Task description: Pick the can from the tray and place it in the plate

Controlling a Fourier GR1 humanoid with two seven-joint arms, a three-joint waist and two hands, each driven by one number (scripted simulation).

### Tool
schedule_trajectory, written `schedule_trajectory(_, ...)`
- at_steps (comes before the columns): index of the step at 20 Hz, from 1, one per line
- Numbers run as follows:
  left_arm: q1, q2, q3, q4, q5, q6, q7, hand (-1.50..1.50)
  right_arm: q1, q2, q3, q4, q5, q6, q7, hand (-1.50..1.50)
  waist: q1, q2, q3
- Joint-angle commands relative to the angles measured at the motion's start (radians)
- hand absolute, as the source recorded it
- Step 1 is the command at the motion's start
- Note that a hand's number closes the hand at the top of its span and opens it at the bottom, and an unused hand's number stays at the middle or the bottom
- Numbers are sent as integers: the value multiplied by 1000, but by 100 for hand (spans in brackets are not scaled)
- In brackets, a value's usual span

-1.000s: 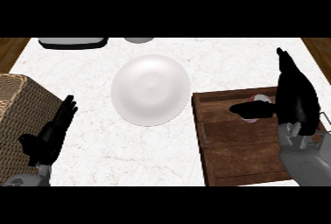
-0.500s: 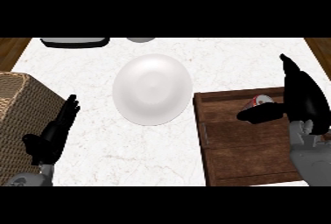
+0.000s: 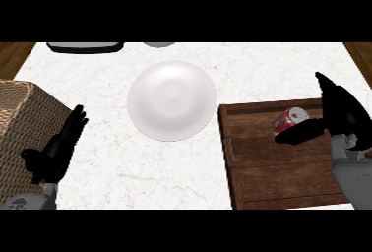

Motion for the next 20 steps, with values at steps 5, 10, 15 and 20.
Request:
schedule_trajectory(5, 30, -7, 1, -57, -18, -3, 13, 0, -73, 43, -10, 110, 30, 95, 186, -150, 15, 2, 1)
schedule_trajectory(10, 17, -38, -10, -50, -46, 16, 20, 0, -34, 25, -53, 179, 58, 86, 110, -150, 9, 3, 1)
schedule_trajectory(15, 15, -31, 23, -64, -37, -24, 44, 0, 13, 85, -83, 191, 31, 99, 9, 150, 5, 3, 2)
schedule_trajectory(20, -12, -57, 57, -88, -76, -3, 103, 0, 15, 132, -66, 204, 92, 111, -61, 150, 5, 2, 2)
